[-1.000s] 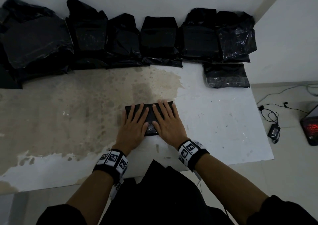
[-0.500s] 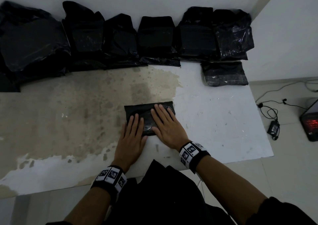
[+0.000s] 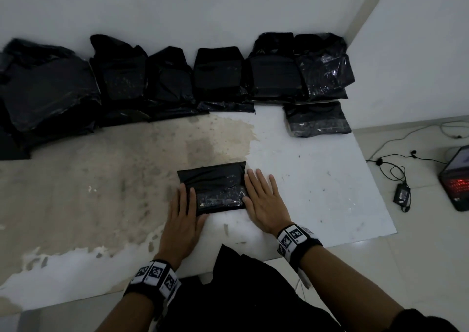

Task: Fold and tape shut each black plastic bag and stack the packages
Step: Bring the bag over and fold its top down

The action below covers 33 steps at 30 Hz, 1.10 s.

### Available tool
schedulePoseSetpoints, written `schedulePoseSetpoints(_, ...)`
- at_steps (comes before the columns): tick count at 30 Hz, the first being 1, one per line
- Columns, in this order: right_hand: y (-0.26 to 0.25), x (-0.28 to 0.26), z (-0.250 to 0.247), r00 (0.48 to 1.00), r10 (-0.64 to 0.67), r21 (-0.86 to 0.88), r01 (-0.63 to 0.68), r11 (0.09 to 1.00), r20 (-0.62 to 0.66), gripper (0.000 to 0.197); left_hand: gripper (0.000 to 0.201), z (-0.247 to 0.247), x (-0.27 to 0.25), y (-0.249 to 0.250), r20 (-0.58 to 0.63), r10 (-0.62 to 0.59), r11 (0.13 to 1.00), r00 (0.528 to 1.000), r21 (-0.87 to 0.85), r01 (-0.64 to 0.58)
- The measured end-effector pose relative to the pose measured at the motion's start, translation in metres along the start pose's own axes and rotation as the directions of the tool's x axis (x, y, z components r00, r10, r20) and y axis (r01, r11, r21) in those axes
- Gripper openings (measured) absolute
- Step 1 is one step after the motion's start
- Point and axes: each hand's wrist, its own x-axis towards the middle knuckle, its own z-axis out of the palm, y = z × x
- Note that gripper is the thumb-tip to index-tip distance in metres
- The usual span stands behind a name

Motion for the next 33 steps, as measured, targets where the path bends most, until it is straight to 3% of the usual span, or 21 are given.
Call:
schedulePoseSetpoints(4,0.004,0.000,0.001,1.000,-0.022,-0.034,0.022,0.999,0.010,0.064,0.081,-0.004,-0.001,0.002,0.007,-0.025,0.998,1.000,0.059,0.025)
schedulePoseSetpoints(7,0.005,0.000,0.000,1.000,-0.028,-0.038,0.028,0.999,0.002,0.064,0.082,-0.017,0.004,0.015,-0.102,-0.102,0.992,0.989,0.059,0.109)
schedulePoseSetpoints(9,0.005,0.000,0.000,1.000,-0.029,-0.038,0.029,0.999,0.001,0.064,0.076,-0.023,0.013,0.027,-0.132,-0.014,0.998,0.991,0.066,0.023)
schedulePoseSetpoints(12,0.004,0.000,0.000,1.000,-0.026,-0.018,0.026,0.999,0.005,0.065,0.066,-0.018,0.036,0.044,-0.027,0.181,0.976,0.983,0.128,-0.177)
schedulePoseSetpoints(16,0.012,-0.005,-0.010,0.998,-0.008,0.048,0.011,0.999,-0.062,0.066,0.063,-0.003,0.053,0.053,0.037,0.141,0.979,0.989,0.143,-0.145)
schedulePoseSetpoints(19,0.047,-0.011,-0.026,0.981,0.129,0.181,-0.102,0.978,-0.147,0.059,0.063,0.003,0.054,0.048,0.020,0.156,0.976,0.987,0.151,-0.158)
schedulePoseSetpoints(23,0.126,-0.019,-0.055,0.877,0.416,0.297,-0.342,0.892,-0.240,0.050,0.063,0.005,0.053,0.045,-0.011,0.169,0.977,0.986,0.135,-0.166)
schedulePoseSetpoints(25,0.166,-0.022,-0.068,0.832,0.512,0.309,-0.440,0.843,-0.214,0.049,0.063,0.007,0.053,0.044,-0.010,0.169,0.975,0.986,0.148,-0.166)
schedulePoseSetpoints(27,0.201,-0.020,-0.077,0.824,0.551,0.290,-0.499,0.817,-0.134,0.055,0.063,0.007,0.052,0.043,-0.003,0.172,0.975,0.985,0.144,-0.170)
schedulePoseSetpoints(31,0.241,-0.007,-0.090,0.877,0.466,0.145,-0.479,0.866,0.116,0.059,0.064,0.005,0.052,0.042,0.004,0.177,0.977,0.984,0.123,-0.176)
schedulePoseSetpoints(33,0.246,0.000,-0.092,0.898,0.411,0.075,-0.426,0.902,0.156,0.055,0.064,0.004,0.053,0.040,0.017,0.165,0.979,0.986,0.118,-0.166)
